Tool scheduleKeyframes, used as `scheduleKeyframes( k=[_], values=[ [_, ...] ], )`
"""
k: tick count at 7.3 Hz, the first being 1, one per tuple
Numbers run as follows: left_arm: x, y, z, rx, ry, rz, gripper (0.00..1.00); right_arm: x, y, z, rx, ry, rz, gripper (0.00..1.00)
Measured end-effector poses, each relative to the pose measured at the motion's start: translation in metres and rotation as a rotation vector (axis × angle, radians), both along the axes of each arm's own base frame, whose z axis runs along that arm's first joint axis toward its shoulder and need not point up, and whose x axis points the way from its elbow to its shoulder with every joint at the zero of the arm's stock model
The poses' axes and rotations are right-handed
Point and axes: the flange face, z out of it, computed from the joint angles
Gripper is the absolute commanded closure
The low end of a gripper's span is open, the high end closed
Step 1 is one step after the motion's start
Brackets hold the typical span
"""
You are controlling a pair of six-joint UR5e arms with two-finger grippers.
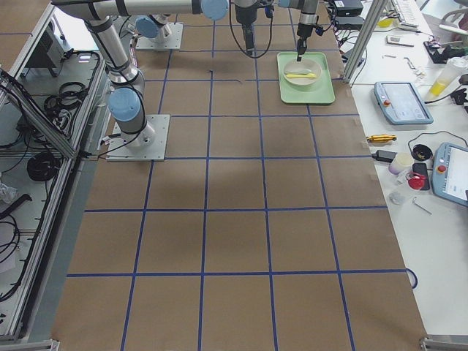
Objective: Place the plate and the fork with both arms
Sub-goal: 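Carry the plate with the left gripper onto the light green tray, then open the left gripper and withdraw it back toward its start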
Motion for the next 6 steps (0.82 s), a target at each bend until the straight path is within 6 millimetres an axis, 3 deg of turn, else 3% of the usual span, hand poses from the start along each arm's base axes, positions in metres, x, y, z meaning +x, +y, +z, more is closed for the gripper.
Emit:
scheduleKeyframes(
  k=[2, 4, 6],
  values=[
    [-0.001, 0.001, -0.001, 0.003, 0.007, 0.009, 0.03, 0.0, 0.0, 0.0, 0.001, -0.001, 0.0, 0.0],
    [0.001, 0.01, 0.011, -0.016, 0.007, 0.002, 0.0, 0.0, -0.001, 0.001, -0.001, 0.0, 0.0, 0.0],
    [0.03, 0.039, 0.055, -0.036, -0.035, 0.029, 0.0, 0.0, -0.001, 0.001, -0.002, 0.0, -0.001, 0.0]
  ],
)
